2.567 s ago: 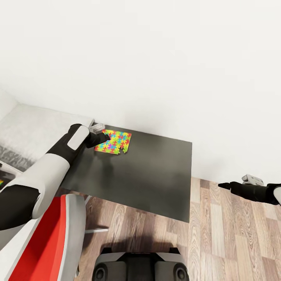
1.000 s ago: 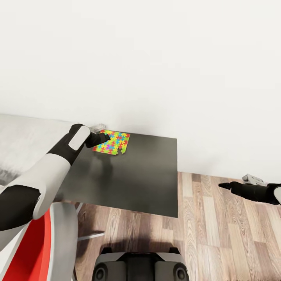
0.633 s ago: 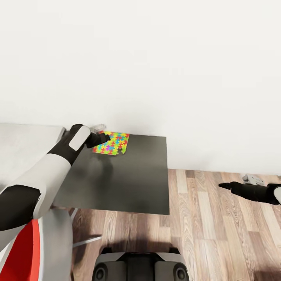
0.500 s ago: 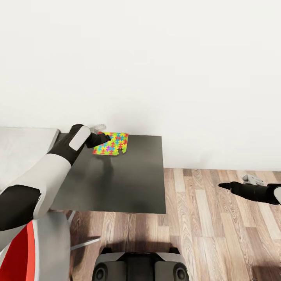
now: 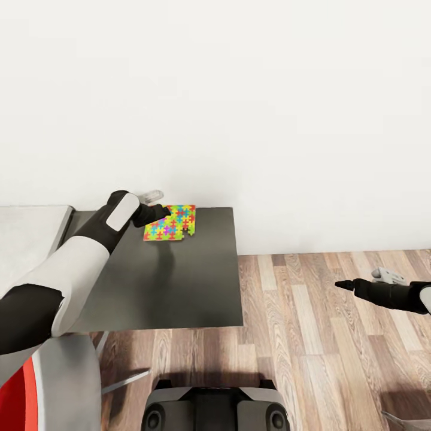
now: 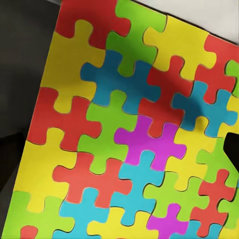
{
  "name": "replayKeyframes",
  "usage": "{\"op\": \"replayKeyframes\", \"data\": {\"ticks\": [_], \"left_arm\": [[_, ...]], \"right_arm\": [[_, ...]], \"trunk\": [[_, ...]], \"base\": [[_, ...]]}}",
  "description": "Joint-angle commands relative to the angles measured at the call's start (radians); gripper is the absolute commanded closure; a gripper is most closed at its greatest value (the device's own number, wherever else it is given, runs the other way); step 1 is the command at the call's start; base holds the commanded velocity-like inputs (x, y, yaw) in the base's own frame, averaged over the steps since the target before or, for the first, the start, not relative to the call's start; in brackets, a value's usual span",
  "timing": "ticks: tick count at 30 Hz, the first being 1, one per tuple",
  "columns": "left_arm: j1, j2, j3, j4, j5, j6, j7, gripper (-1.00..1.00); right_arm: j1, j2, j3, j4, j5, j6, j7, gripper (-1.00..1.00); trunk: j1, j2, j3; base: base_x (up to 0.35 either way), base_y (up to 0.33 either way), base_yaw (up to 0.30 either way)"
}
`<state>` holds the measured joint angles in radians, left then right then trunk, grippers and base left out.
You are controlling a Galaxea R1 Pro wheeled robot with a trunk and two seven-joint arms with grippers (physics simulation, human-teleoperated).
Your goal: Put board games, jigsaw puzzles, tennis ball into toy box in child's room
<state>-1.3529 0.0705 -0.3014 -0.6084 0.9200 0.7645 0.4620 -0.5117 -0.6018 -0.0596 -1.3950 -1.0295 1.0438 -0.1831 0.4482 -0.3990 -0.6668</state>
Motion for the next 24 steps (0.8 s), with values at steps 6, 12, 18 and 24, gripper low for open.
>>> {"op": "replayKeyframes", "data": {"ticks": [6, 12, 18, 24], "left_arm": [[0.003, 0.0, -0.006, -0.004, 0.03, -0.002, 0.007, -1.0], [0.016, -0.002, -0.006, -0.009, 0.032, -0.002, 0.005, -1.0], [0.028, -0.01, -0.005, -0.013, 0.032, -0.002, 0.006, -1.0], [0.045, -0.026, -0.003, -0.015, 0.033, -0.001, 0.009, -1.0]], "right_arm": [[-0.001, 0.0, 0.0, -0.001, -0.011, 0.003, -0.01, -1.0], [-0.001, 0.001, 0.0, -0.001, -0.011, 0.003, -0.01, -1.0], [-0.001, 0.002, 0.0, -0.001, -0.01, 0.003, -0.011, -1.0], [-0.001, 0.004, 0.0, -0.001, -0.009, 0.003, -0.011, -1.0]], "trunk": [[0.002, -0.001, -0.002], [0.002, -0.001, -0.002], [0.002, -0.001, -0.002], [0.002, -0.001, -0.002]], "base": [[0.0, 0.0, -0.023], [0.0, 0.0, -0.007], [0.0, 0.0, -0.002], [0.0, 0.0, 0.0]]}}
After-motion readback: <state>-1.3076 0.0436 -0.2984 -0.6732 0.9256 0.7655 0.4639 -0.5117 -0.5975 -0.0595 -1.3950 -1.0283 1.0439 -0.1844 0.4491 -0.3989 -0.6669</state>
